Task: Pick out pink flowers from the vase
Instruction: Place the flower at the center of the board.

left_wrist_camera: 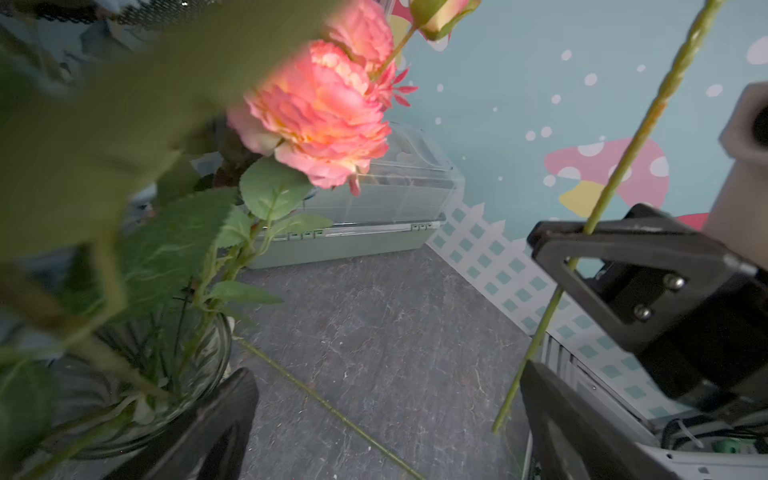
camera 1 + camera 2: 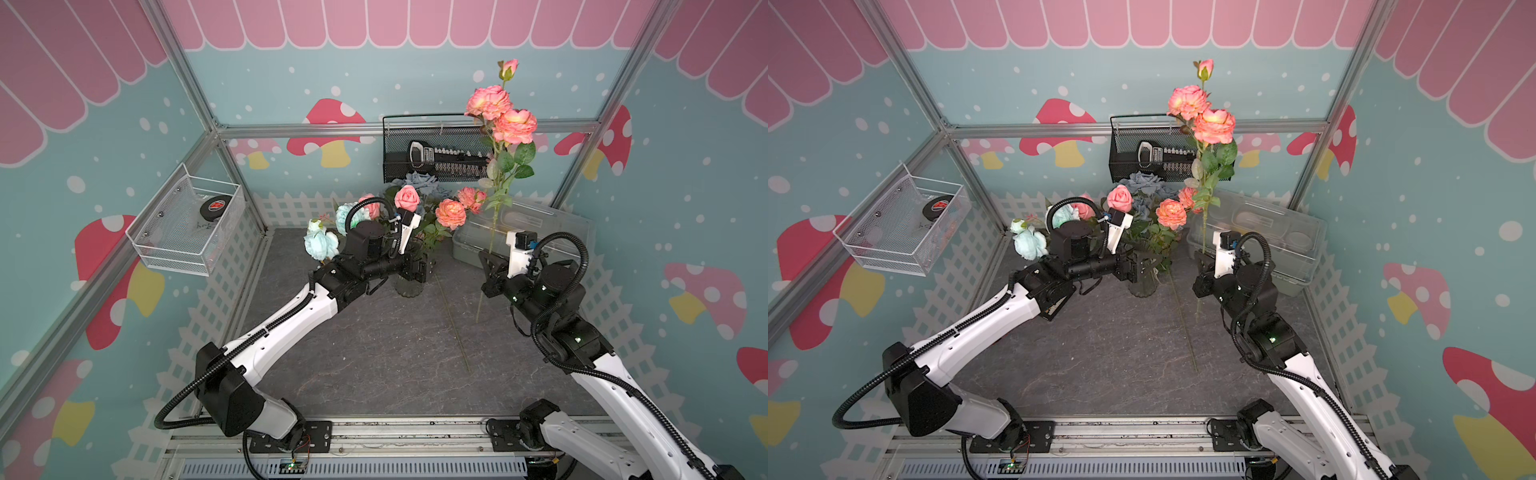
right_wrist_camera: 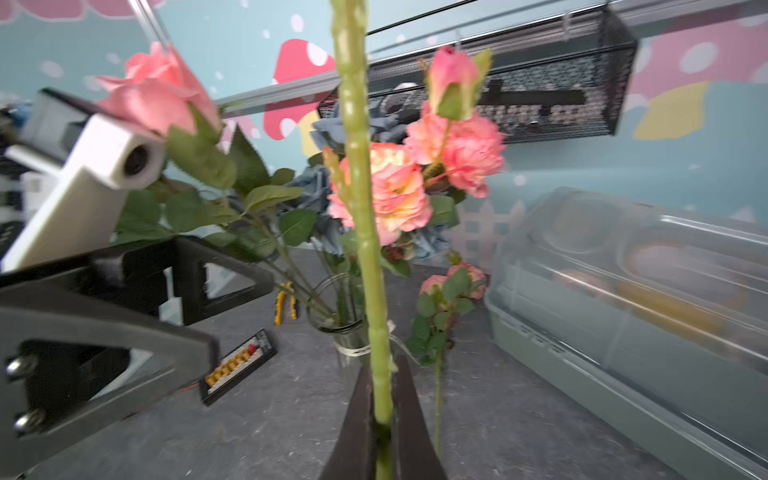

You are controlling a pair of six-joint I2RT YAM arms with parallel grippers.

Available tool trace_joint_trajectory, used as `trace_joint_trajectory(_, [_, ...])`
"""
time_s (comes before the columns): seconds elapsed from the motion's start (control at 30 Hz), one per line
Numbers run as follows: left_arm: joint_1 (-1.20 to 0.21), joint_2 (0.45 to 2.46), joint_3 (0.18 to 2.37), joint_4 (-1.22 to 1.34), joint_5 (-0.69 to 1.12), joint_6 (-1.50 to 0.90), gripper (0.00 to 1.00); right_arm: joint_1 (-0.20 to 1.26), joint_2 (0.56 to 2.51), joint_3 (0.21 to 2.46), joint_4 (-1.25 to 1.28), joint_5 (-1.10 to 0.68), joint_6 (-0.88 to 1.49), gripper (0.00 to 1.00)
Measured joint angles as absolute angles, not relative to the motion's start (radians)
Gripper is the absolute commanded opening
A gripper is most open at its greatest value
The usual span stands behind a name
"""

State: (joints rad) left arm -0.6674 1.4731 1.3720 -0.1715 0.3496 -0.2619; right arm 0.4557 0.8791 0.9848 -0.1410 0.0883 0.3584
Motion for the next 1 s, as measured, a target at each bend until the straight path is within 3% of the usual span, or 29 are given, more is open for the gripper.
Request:
trace_joint_trajectory(0.23, [-0.763,1.453,1.275,-0.066,0.189,-0.113,0.98,0.390,1.006,1.016,-0.253,0.280,0.387,0.00])
trace_joint_trajectory(0.4, [-0.844,1.492,1.238,0.061,0.040,-0.036,0.99,0.339,1.052,0.976,-0.299,0.317,0.413,0.00])
trace_joint_trajectory(0.8, [-0.859,1.728,1.217,0.327,-0.343,0.036,0.98,0.329,1.262,0.853,-0.183,0.047,0.422,0.00])
trace_joint_trajectory(1.0, [-0.876,1.715,1.170,0.419,-0.443,0.042,0.98,0.329,1.340,0.828,-0.139,-0.022,0.431,0.00])
